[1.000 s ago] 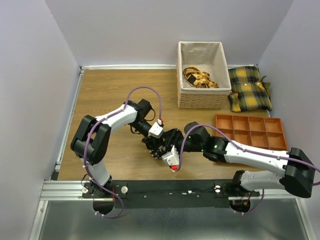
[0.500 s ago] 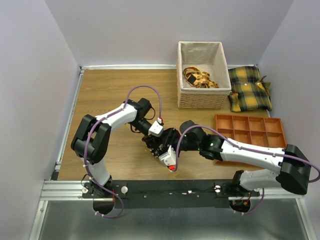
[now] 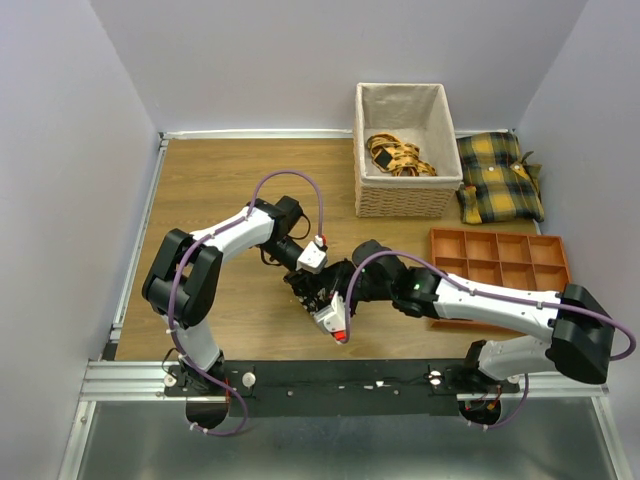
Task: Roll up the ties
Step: Pick up the tie at the center of the board.
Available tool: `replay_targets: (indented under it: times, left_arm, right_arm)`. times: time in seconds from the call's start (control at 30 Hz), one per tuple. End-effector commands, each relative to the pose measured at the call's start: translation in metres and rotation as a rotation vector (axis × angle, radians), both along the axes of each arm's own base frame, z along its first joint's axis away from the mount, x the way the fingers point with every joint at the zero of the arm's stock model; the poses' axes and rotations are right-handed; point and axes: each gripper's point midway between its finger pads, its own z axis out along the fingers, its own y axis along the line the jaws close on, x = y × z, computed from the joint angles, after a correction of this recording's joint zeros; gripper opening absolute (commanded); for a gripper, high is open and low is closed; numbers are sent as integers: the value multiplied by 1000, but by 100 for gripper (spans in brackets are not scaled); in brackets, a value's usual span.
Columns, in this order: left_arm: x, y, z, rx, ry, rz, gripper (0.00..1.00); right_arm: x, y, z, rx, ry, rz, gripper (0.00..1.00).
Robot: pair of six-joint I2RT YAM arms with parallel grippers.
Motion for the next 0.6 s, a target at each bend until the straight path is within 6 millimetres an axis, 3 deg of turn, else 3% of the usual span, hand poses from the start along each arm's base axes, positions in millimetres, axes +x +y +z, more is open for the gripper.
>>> replay_targets:
  times: [0.0, 0.07, 0.2, 0.57]
  left_arm:
    - [-1, -5, 14, -53, 18, 1, 0]
    - [-1, -4, 14, -48, 17, 3, 0]
    - [1, -1, 12, -42, 16, 8, 0]
    - [9, 3, 5, -20, -8, 37, 0]
  right_arm:
    - [6, -6, -3, -50, -2, -45, 11]
    - [8, -8, -1, -41, 4, -71, 1]
    - [12, -13, 9, -10, 32, -138, 1]
    - [-22, -42, 46, 108, 221, -177, 1]
